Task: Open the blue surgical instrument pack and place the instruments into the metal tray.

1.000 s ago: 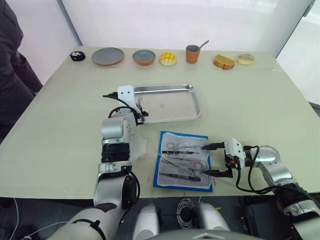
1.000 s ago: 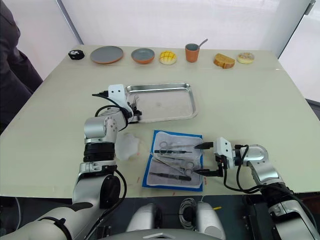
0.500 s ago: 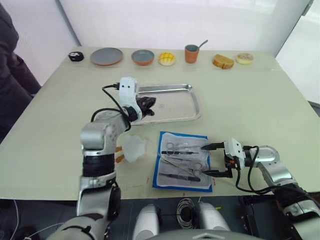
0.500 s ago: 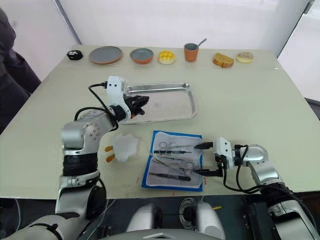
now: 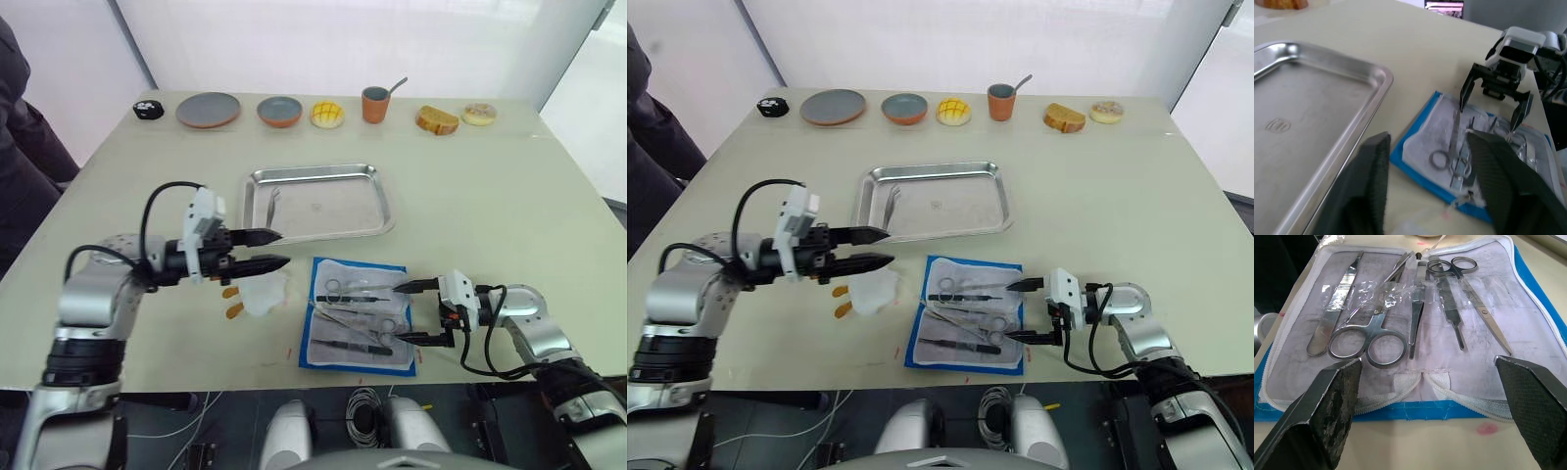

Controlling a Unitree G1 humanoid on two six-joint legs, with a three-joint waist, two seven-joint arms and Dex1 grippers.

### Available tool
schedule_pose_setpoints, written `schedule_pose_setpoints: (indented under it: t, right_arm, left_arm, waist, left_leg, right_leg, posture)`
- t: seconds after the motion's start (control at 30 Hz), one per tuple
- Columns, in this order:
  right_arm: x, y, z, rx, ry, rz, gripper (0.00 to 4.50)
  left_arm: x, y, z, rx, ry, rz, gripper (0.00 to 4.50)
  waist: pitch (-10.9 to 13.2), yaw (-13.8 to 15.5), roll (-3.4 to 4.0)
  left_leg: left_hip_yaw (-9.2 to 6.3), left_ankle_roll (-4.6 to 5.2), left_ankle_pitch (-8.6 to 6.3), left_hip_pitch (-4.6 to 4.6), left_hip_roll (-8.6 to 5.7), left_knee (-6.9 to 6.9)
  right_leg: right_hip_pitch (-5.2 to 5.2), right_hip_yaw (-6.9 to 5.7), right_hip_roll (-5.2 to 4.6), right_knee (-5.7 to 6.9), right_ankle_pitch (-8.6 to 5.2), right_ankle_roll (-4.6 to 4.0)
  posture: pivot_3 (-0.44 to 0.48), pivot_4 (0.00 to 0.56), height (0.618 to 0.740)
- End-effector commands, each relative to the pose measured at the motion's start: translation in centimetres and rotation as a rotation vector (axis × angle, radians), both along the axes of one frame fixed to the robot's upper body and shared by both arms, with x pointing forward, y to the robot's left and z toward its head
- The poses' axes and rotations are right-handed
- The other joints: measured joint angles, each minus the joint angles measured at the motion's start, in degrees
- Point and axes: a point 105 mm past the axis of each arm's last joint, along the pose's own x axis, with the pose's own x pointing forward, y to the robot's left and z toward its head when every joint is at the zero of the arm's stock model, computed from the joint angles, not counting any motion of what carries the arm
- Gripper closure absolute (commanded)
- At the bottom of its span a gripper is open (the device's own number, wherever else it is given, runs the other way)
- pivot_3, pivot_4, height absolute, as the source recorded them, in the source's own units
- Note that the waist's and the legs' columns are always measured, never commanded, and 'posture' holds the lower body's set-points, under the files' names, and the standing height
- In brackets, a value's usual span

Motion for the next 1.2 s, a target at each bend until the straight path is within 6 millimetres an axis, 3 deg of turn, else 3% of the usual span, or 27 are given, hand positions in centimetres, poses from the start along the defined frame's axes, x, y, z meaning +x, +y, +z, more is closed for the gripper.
schedule_pose_setpoints:
  t: [0.03,0.2,0.33,0.47,0.73,0.83,0.87,0.93,1.2]
  right_arm:
    - [-1.2,-1.5,-4.2,-0.123,0.162,-0.062,0.00]
    - [-0.9,-1.8,-4.0,-0.124,0.162,-0.064,0.00]
    - [-0.7,-2.0,-3.9,-0.127,0.160,-0.066,0.00]
    - [-0.5,-2.0,-3.8,-0.127,0.155,-0.065,0.00]
    - [-0.3,-1.9,-3.6,-0.121,0.150,-0.070,0.00]
    - [-0.2,-1.8,-3.6,-0.119,0.148,-0.077,0.00]
    - [-0.2,-1.7,-3.6,-0.118,0.148,-0.079,0.00]
    - [-0.2,-1.7,-3.6,-0.117,0.148,-0.080,0.00]
    - [-0.2,-1.6,-3.7,-0.111,0.147,-0.091,0.00]
  left_arm:
    - [-1.1,1.8,1.4,0.012,-0.028,-0.035,0.04]
    - [-2.3,2.9,1.5,0.058,-0.007,-0.077,0.04]
    - [-2.5,2.7,1.6,0.088,-0.013,-0.119,0.04]
    - [-2.5,0.9,1.6,0.100,-0.019,-0.179,0.04]
    - [-0.7,-2.4,-1.0,0.208,-0.078,-0.227,0.04]
    - [-0.2,-4.1,-2.3,0.221,-0.061,-0.259,0.79]
    - [0.2,-4.5,-2.6,0.233,-0.064,-0.260,0.79]
    - [0.9,-5.3,-3.1,0.247,-0.091,-0.259,1.54]
    - [2.7,-9.2,-5.0,0.299,-0.116,-0.272,1.54]
  waist:
    - [0.02,0.02,-0.03]
    - [0.04,0.10,-0.05]
    - [0.05,0.14,-0.05]
    - [0.05,0.23,-0.05]
    - [0.06,0.33,-0.04]
    - [0.06,0.56,-0.06]
    - [0.05,0.62,-0.07]
    - [0.04,0.82,-0.09]
    - [0.01,0.70,-0.14]
  left_leg:
    - [0.00,0.00,0.00,-0.01,0.00,0.00]
    - [0.02,0.00,0.00,-0.02,0.00,0.00]
    - [0.02,0.00,0.00,-0.02,0.00,0.00]
    - [0.04,0.01,0.00,-0.03,-0.01,0.01]
    - [0.12,0.01,0.00,-0.03,-0.08,0.02]
    - [0.11,0.02,0.00,-0.04,-0.07,0.03]
    - [0.12,0.02,0.01,-0.04,-0.08,0.06]
    - [0.14,0.02,0.00,-0.03,-0.10,0.08]
    - [0.12,0.03,0.00,-0.01,-0.10,0.10]
  right_leg:
    - [0.00,-0.01,-0.01,-0.01,0.00,0.00]
    - [-0.03,-0.03,0.00,-0.01,0.00,0.01]
    - [-0.04,-0.09,0.00,-0.01,0.00,0.01]
    - [-0.04,-0.22,0.00,-0.01,0.00,0.01]
    - [-0.04,-0.02,0.46,0.00,0.01,0.02]
    - [-0.05,0.05,0.50,0.00,0.01,0.02]
    - [-0.04,0.04,0.51,-0.01,0.01,0.03]
    - [-0.03,0.05,0.52,0.00,0.01,0.03]
    - [-0.01,0.11,0.61,0.02,0.10,0.19]
  posture:
    - [0.000,0.150,0.740]
    - [0.000,0.150,0.740]
    - [0.000,0.150,0.740]
    - [0.000,0.150,0.740]
    - [0.000,0.150,0.740]
    - [0.000,0.150,0.740]
    - [0.000,0.150,0.740]
    - [0.000,0.150,0.740]
    - [0.000,0.150,0.740]
